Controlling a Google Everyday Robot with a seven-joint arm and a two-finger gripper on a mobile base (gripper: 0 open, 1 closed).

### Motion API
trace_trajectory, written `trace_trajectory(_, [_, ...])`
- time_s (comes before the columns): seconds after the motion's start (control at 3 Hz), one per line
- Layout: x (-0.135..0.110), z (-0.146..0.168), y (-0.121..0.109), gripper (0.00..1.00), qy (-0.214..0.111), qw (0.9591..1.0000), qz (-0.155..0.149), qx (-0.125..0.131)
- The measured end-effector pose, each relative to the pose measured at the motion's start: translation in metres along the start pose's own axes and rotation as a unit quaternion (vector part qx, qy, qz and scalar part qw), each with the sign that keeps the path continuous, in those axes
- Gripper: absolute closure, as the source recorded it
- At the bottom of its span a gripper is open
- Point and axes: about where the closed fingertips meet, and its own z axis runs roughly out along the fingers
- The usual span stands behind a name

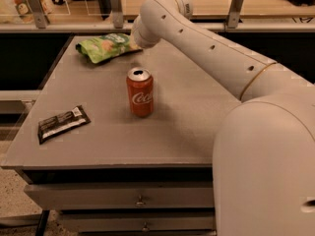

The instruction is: Move green rice chip bag near coke can

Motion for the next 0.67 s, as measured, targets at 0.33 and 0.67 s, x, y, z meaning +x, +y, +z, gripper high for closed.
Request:
trace_trajectory(0.33, [0.0020,-0.0004,0.0009,0.91,0.001,1.0000,0.003,0.001])
trace_trajectory(0.67, [0.0021,-0.0017,0.0008,1.00,0.001,1.0000,0.003,0.002])
